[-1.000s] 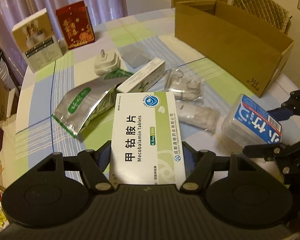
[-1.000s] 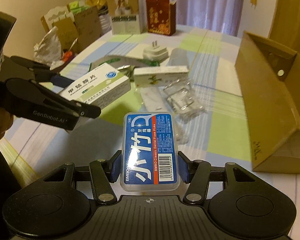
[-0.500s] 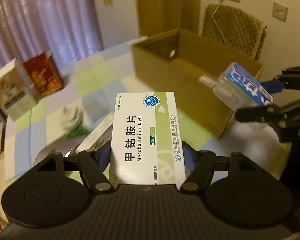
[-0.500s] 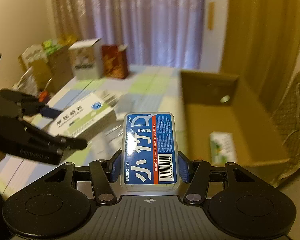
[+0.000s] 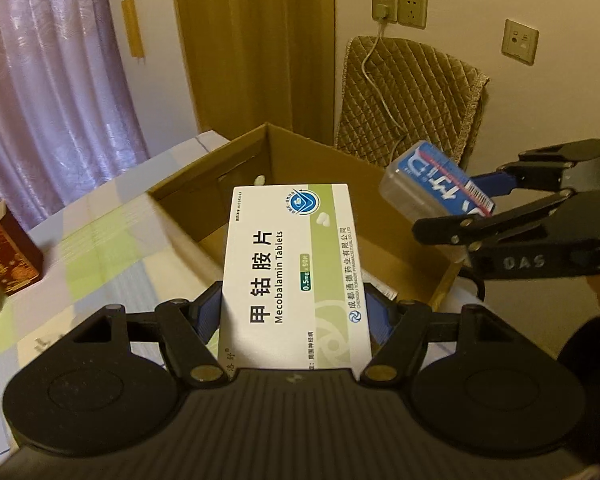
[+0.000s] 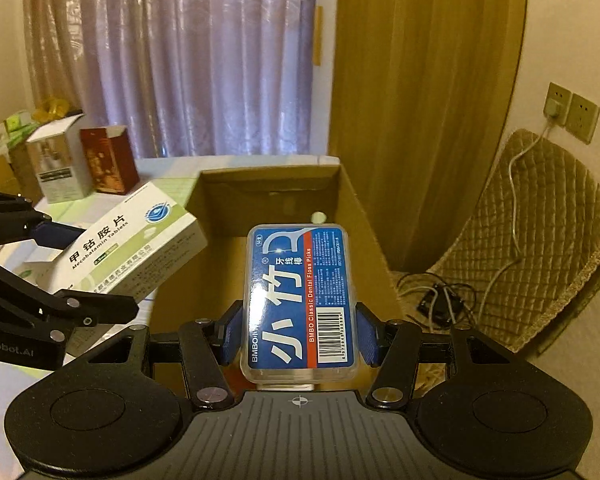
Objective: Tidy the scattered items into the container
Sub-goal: 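Carry both boxes into the cardboard box and open both tools to release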
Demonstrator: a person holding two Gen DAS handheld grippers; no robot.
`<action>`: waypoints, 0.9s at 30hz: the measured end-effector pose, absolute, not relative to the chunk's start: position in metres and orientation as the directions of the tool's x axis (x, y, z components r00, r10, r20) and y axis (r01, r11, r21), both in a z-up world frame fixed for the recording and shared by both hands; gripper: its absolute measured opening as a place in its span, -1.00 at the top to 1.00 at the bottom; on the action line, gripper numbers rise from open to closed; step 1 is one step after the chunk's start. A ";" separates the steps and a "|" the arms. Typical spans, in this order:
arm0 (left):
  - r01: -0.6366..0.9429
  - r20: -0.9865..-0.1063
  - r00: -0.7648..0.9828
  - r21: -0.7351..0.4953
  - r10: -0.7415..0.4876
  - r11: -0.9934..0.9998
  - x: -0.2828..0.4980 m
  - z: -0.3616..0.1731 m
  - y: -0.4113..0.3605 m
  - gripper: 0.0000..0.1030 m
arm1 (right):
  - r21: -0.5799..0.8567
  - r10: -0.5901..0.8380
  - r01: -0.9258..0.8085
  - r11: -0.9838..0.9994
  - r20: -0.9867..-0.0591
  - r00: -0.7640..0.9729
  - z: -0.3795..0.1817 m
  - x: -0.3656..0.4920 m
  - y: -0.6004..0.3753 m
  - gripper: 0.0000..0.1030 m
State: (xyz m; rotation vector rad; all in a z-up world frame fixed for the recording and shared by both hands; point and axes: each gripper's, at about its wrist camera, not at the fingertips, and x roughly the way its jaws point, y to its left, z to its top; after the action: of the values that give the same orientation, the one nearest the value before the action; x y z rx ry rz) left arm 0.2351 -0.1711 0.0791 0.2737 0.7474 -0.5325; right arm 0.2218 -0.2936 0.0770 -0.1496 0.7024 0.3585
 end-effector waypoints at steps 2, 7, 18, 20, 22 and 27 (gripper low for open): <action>0.555 -0.710 0.604 0.050 -0.361 0.830 0.242 0.075 -0.181 -0.30 | -0.011 0.273 -0.372 0.928 -0.661 0.700 0.073 0.229 -0.295 -0.13; 0.563 -0.721 0.595 0.058 -0.356 0.824 0.254 0.067 -0.193 -0.30 | 0.004 0.277 -0.372 0.928 -0.673 0.685 0.063 0.241 -0.299 -0.13; 0.569 -0.736 0.584 0.071 -0.342 0.819 0.263 0.051 -0.202 -0.31 | 0.017 0.278 -0.368 0.930 -0.688 0.670 0.051 0.252 -0.302 -0.13; 0.565 -0.737 0.585 0.071 -0.338 0.822 0.264 0.050 -0.202 -0.31 | 0.017 0.277 -0.368 0.930 -0.689 0.670 0.051 0.252 -0.301 -0.13; 0.565 -0.738 0.586 0.075 -0.335 0.822 0.263 0.050 -0.200 -0.31 | 0.016 0.277 -0.368 0.930 -0.689 0.670 0.051 0.252 -0.301 -0.13; 0.558 -0.730 0.599 0.086 -0.328 0.825 0.259 0.051 -0.194 -0.32 | 0.016 0.277 -0.369 0.929 -0.689 0.669 0.052 0.252 -0.302 -0.13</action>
State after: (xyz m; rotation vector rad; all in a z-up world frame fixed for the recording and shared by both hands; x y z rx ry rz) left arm 0.2591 -0.1944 0.0515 0.3225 0.7719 -0.5242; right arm 0.2523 -0.3016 0.0516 -0.1285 0.7541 0.3653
